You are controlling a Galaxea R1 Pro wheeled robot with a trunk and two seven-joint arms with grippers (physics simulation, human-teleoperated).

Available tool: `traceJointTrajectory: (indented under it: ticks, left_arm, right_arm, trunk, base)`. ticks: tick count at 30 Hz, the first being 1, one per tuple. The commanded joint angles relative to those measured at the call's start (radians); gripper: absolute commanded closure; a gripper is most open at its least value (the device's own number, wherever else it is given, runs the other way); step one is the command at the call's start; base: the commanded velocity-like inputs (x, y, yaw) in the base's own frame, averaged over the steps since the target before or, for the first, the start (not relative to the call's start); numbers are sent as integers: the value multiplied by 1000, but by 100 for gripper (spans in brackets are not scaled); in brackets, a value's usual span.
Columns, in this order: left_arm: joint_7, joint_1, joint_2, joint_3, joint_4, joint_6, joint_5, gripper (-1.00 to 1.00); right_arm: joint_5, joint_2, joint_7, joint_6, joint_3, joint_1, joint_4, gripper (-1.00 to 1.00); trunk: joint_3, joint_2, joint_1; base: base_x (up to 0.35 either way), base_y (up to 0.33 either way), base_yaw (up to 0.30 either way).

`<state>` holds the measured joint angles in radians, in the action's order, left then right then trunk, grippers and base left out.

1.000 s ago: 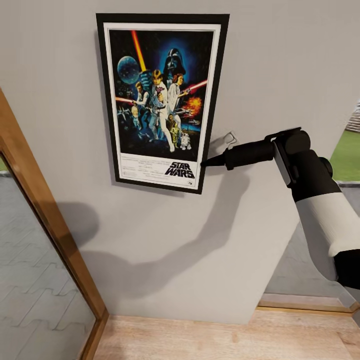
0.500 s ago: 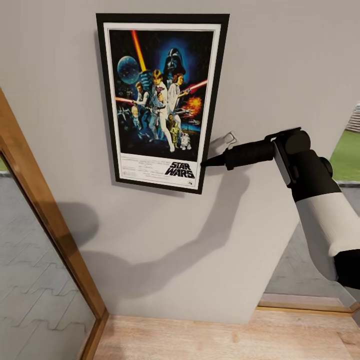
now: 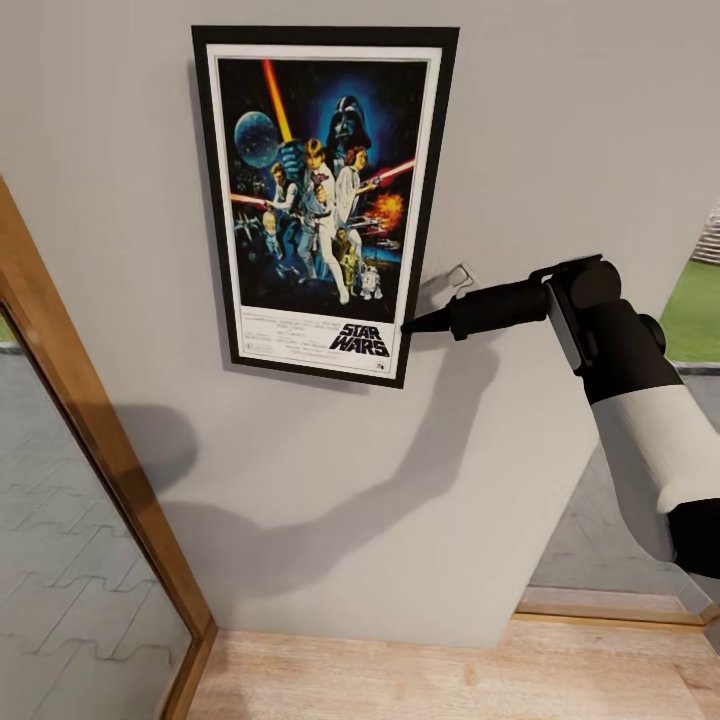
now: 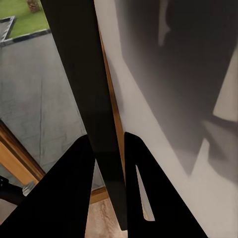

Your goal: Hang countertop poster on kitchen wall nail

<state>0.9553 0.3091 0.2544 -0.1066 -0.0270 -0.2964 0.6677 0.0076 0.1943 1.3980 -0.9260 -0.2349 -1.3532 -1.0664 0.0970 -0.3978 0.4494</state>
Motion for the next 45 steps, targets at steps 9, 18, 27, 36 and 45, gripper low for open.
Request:
traceJointTrajectory:
  ticks: [9, 18, 27, 36, 45]
  left_arm:
    - [2, 1, 0, -8, 1, -6, 7, -100]
    - [2, 1, 0, -8, 1, -6, 7, -100]
    - [2, 1, 0, -8, 1, -6, 7, -100]
    - [2, 1, 0, -8, 1, -6, 7, -100]
    - [2, 1, 0, -8, 1, -6, 7, -100]
  right_arm:
    - [0, 1, 4, -11, -1, -1, -1, 100]
    - [0, 1, 4, -11, -1, -1, -1, 100]
    - [0, 1, 3, -11, 0, -1, -1, 100]
    - [0, 1, 3, -11, 0, -1, -1, 100]
    - [0, 1, 3, -11, 0, -1, -1, 100]
  trunk:
    - [2, -2, 1]
    - [2, -2, 1]
    - [2, -2, 1]
    - [2, -2, 1]
    - [2, -2, 1]
  base:
    - [0, 0, 0]
    - [0, 0, 0]
    - [14, 0, 0]
    - [34, 0, 0]
    - [31, 0, 0]
